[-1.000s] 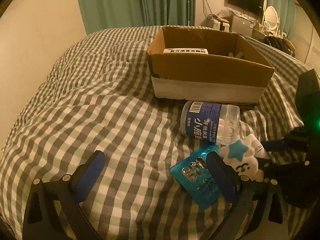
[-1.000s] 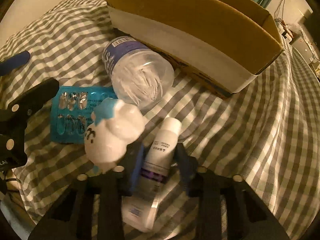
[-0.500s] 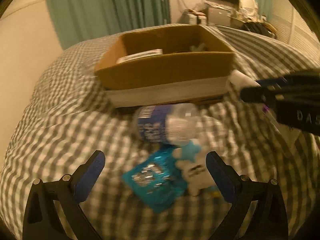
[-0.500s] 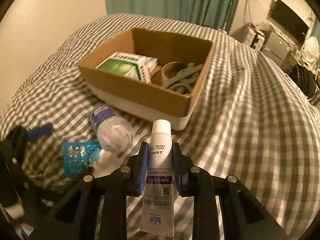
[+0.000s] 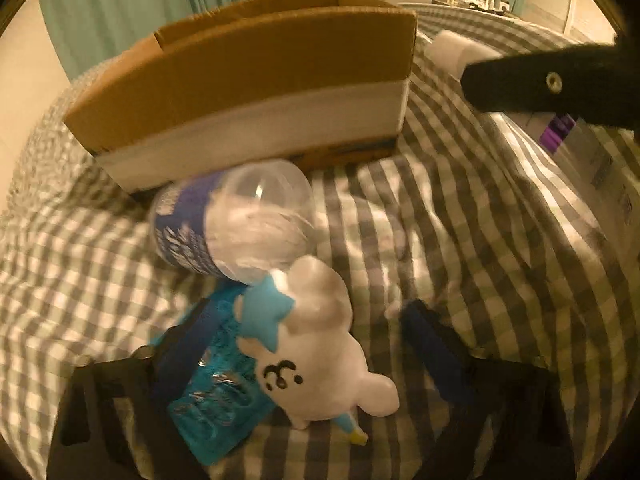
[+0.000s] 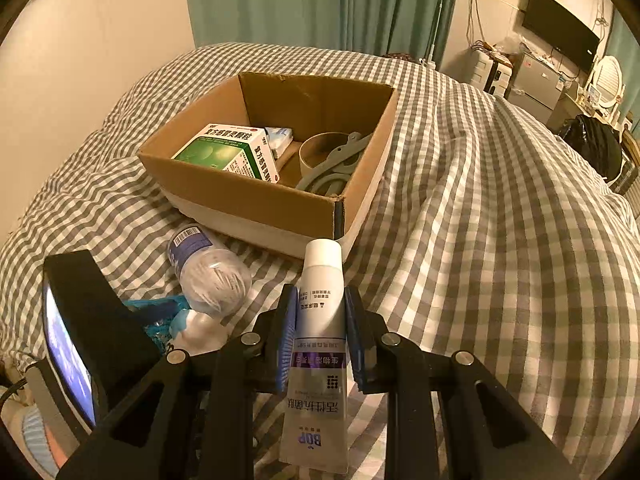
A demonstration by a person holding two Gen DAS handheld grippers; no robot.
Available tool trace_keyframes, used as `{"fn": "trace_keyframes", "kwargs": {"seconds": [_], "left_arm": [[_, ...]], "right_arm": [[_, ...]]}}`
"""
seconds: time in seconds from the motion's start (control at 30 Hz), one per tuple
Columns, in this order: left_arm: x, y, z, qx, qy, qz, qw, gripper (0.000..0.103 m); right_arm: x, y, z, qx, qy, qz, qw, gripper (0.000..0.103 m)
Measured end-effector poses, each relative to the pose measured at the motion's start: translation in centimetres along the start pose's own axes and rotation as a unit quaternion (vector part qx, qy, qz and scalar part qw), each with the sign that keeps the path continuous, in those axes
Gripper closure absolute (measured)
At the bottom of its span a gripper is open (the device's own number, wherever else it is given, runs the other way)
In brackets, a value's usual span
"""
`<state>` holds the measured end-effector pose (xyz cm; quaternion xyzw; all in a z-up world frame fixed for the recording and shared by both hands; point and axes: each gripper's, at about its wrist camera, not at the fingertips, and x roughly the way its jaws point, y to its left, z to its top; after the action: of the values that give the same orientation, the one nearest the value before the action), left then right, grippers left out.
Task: Organize objects
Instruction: 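Grasp the white plush toy with the left gripper while the right grasps the toothpaste tube, then place the plush toy and toothpaste tube into the cardboard box and release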
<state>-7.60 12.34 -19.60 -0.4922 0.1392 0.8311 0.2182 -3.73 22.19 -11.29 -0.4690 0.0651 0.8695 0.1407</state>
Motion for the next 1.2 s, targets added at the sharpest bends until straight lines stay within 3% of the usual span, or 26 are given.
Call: {"fn": "trace_keyframes", "kwargs": {"seconds": [0.07, 0.1, 0.27, 0.73, 0.93, 1.2], "left_arm": [[-0.2, 0.1, 0.0, 0.007, -0.003, -0.01, 0.9999, 0.043], [-0.4, 0.1, 0.0, 0.012, -0.003, -0.011, 0.9999, 0.049], [-1.9, 1.2, 0.2, 0.004, -0.015, -0.016, 0.9998, 0.049], [-8.6, 5.2, 4.1, -0.03, -0.108, -0.006, 0.9936, 0.049], [-12.3, 6.3, 7.1, -0.034, -0.157, -0.006, 0.9869, 0.049], [-15.2, 9.1, 13.8, -0.038, -0.212, 0.026, 0.9761, 0.049]], "right_arm": [[0.1, 0.1, 0.0, -0.001, 0.0, 0.0, 1.0, 0.08], [0.1, 0.1, 0.0, -0.001, 0.0, 0.0, 1.0, 0.08], [0.0, 0.1, -0.1, 0.001, 0.0, 0.0, 1.0, 0.08], [-1.8, 0.9, 0.8, -0.019, -0.015, 0.029, 0.999, 0.08], [-5.5, 1.2, 3.8, -0.046, -0.057, 0.025, 0.997, 0.08], [-9.2, 1.4, 10.8, -0.075, -0.117, 0.008, 0.99, 0.08]]}}
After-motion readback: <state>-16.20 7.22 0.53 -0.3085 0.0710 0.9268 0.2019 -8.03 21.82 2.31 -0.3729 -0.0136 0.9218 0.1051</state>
